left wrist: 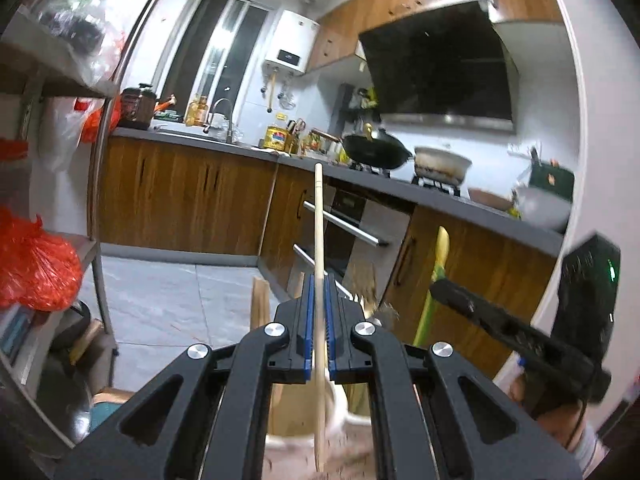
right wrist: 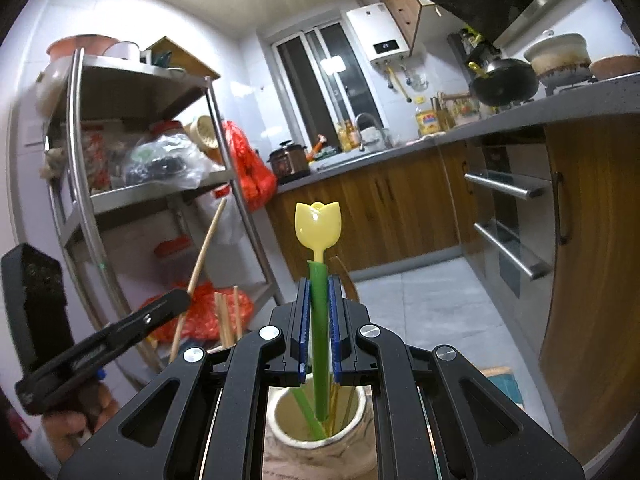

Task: Organize utensils
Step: 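Carry the chopstick over the tall holder while the right tool carries the spoon over the short holder, then release the chopstick into the tall holder while the right tool releases the spoon into the short holder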

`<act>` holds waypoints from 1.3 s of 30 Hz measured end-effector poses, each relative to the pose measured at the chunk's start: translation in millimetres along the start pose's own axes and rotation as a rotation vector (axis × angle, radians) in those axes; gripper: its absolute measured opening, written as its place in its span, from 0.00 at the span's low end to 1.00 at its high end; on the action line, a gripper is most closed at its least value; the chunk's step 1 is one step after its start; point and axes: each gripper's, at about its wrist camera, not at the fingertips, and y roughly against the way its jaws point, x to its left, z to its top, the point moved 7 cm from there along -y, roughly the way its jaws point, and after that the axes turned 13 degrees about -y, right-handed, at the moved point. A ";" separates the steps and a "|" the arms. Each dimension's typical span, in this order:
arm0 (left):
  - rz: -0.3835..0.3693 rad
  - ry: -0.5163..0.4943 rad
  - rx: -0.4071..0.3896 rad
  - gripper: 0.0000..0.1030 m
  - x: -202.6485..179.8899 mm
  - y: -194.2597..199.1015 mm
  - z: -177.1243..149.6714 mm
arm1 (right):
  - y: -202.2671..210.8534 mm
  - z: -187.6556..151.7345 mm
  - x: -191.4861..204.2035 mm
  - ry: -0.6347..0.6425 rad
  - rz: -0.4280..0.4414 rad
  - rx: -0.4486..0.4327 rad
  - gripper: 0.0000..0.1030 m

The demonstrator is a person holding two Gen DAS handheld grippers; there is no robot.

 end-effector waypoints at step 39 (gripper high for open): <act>0.166 -0.053 0.071 0.05 25.6 1.4 -56.2 | -21.4 -55.4 -28.8 0.032 -0.196 0.116 0.10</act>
